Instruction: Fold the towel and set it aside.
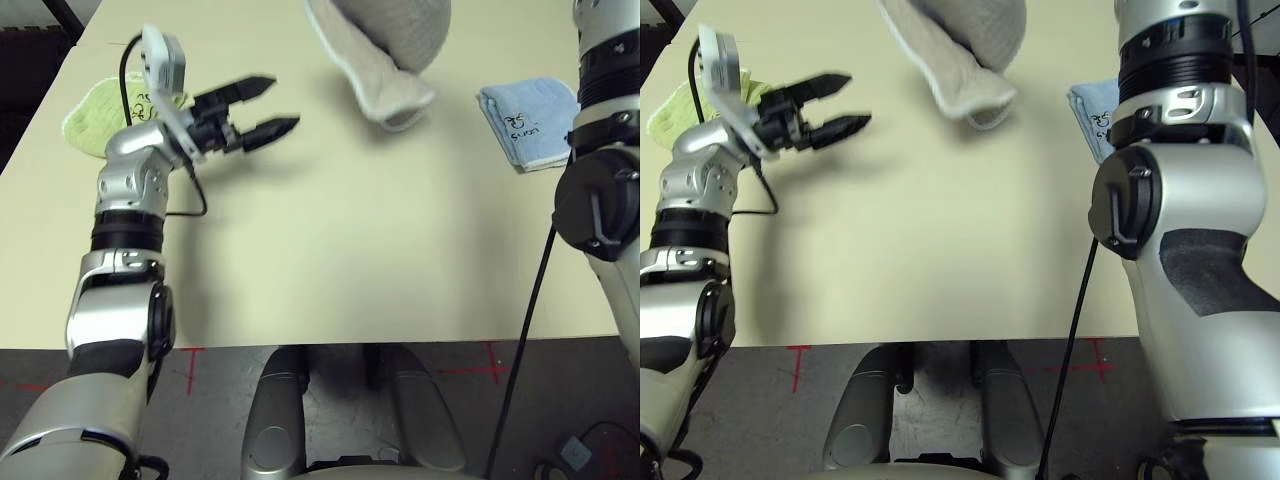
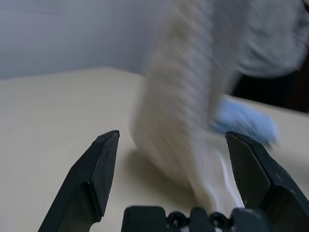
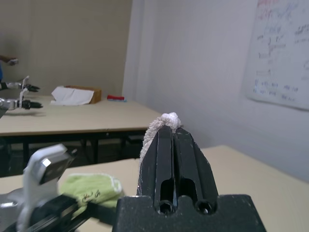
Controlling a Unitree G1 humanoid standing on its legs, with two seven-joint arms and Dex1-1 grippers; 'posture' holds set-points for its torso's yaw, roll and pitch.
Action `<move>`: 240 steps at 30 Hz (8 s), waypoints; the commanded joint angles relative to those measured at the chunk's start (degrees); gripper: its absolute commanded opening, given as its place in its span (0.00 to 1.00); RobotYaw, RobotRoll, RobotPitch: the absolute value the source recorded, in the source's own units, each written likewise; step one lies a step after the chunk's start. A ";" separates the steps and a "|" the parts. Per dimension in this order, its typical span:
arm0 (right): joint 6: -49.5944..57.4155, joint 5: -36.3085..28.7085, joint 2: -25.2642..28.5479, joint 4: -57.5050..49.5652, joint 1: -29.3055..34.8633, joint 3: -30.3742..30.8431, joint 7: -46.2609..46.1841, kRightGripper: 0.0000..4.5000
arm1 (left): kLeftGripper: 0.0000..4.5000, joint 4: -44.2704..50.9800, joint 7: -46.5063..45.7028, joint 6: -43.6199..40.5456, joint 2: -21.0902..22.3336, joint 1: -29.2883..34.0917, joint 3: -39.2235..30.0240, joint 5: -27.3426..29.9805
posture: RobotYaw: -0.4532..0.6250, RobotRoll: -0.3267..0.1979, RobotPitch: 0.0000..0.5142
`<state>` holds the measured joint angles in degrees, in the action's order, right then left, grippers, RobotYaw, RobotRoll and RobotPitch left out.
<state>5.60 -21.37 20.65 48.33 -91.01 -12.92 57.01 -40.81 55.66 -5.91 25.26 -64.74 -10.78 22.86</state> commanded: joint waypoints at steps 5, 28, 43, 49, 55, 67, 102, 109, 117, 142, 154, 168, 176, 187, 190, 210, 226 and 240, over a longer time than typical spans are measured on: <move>0.60 -0.44 0.28 -2.72 0.65 0.36 -0.85 0.01 | 1.00 1.39 -9.91 -2.62 -3.77 -2.75 0.15 -1.18 | 0.49 0.62 0.58; -5.05 0.73 0.78 4.46 -3.26 -0.08 -4.26 0.01 | 1.00 13.69 -23.37 -17.53 -9.27 -2.93 3.88 -0.89 | 0.49 0.62 0.57; -14.05 4.19 5.62 17.26 -13.77 -0.57 -6.92 0.01 | 1.00 2.58 -22.27 -11.15 -6.80 1.21 5.63 -8.42 | 0.48 0.62 0.58; -15.07 5.27 7.31 18.52 -14.68 -0.68 -7.84 0.01 | 1.00 6.57 -19.12 -12.56 -3.19 6.43 5.92 -8.70 | 0.48 0.62 0.58; -15.43 5.75 8.23 19.22 -15.79 -1.13 -8.16 0.01 | 1.00 7.52 -17.30 -12.63 -3.29 8.93 6.41 -8.41 | 0.48 0.62 0.58; -15.33 6.77 8.04 19.61 -15.83 -1.04 -8.50 0.01 | 1.00 13.63 -11.98 -23.43 -9.23 9.80 6.08 -0.62 | 0.48 0.62 0.58; -18.77 9.21 9.92 21.13 -20.70 -1.74 -10.65 0.01 | 1.00 12.59 -19.39 -37.02 -8.28 11.35 4.68 -1.34 | 0.44 0.62 0.62; -19.30 9.40 9.95 20.89 -20.70 -1.84 -10.50 0.01 | 1.00 11.05 -20.24 -37.19 -9.92 10.61 3.51 -0.92 | 0.43 0.62 0.63; -18.98 9.46 10.32 20.83 -20.71 -1.88 -10.58 0.00 | 0.51 5.67 -20.79 -35.52 -12.31 7.80 3.23 -1.59 | 0.43 0.62 0.63; -8.46 6.66 13.93 12.97 11.46 -5.05 -14.38 0.00 | 0.00 22.63 -20.87 -37.30 7.55 4.30 -1.63 0.62 | 0.49 0.62 0.68; 34.60 -13.62 22.15 -8.36 29.16 -11.14 -0.31 0.00 | 0.00 0.52 -12.18 -24.64 20.91 -10.89 0.37 -6.09 | 0.49 0.62 0.75; 30.58 -3.88 29.90 -8.16 29.06 4.96 8.60 0.00 | 0.00 2.24 -1.08 -38.53 25.33 -1.70 3.78 -4.97 | 0.47 0.62 0.80; -18.82 5.37 17.27 18.15 6.62 -1.61 -29.46 0.00 | 0.00 -20.97 -30.15 8.87 14.99 -20.87 -5.99 -7.59 | 0.48 0.62 0.77; -17.10 7.37 16.67 17.25 15.51 0.76 -6.39 0.00 | 0.00 1.09 -18.57 -7.35 16.97 -2.05 -5.63 -2.83 | 0.46 0.62 0.79; -14.42 9.26 17.07 15.60 19.68 3.30 -1.38 0.00 | 0.00 14.34 -14.77 -21.74 20.82 9.27 -3.12 -1.50 | 0.47 0.62 0.80; -5.88 14.38 22.99 9.49 26.58 11.95 24.64 0.00 | 0.00 15.34 5.34 -36.12 32.91 11.54 12.73 -8.59 | 0.47 0.62 0.82; -6.58 15.26 25.69 6.45 27.57 13.37 33.55 0.00 | 0.00 17.95 36.13 -35.91 45.46 9.45 23.92 -7.87 | 0.50 0.62 0.82; -1.45 -3.44 39.12 -9.25 37.00 29.03 35.49 0.00 | 0.00 12.51 36.84 -19.85 51.08 0.65 42.89 -5.72 | 0.50 0.62 0.83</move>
<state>2.47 -22.26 57.75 41.08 -55.20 14.36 92.09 -27.39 91.99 -27.01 74.93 -63.33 30.02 17.30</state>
